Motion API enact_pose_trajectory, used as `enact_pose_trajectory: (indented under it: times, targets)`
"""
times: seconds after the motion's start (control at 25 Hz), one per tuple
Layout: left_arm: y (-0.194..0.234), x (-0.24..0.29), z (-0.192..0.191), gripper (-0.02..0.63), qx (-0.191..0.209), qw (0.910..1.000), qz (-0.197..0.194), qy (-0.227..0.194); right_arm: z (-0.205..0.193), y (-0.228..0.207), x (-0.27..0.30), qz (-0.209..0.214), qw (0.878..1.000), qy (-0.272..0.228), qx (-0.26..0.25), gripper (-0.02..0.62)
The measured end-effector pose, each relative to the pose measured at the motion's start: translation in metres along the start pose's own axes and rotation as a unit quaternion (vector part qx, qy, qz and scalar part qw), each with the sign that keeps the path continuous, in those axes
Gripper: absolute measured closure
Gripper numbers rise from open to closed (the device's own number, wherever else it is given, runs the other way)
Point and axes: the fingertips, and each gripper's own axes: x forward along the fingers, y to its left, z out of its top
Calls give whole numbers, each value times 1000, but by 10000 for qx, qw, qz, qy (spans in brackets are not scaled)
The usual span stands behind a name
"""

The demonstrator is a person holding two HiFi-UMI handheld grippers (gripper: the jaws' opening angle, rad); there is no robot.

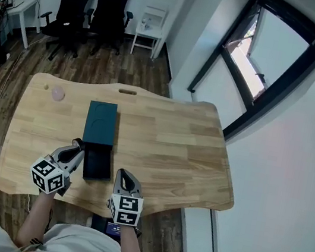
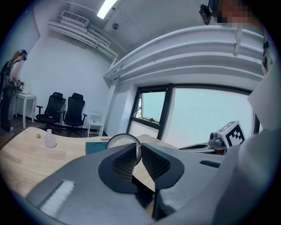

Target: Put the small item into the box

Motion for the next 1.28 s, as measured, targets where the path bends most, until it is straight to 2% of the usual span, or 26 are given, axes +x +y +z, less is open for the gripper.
enact_pose_trajectory:
  times: [0.36,0.64,0.84,1.08,1.28]
  targets:
    - [10,24,-16,566,-35,9998,56,189,-13,-17,23,136,9997,137,125,591]
    - [15,37,-31,566,24,9989,47,458,-27,-24,34,157,9992,333,178,592]
    - [23,40,-48,566,-84,9977,83,672,-38,-25,44,206,9983,487,225,591]
    - [31,45,-73,566,-178,9946,51,1021,-53,-24,57,281,9968,704,269,591]
    - [30,57,-100,566,-175,9889,-106,1469,-64,-27,69,305,9956,838,288,591]
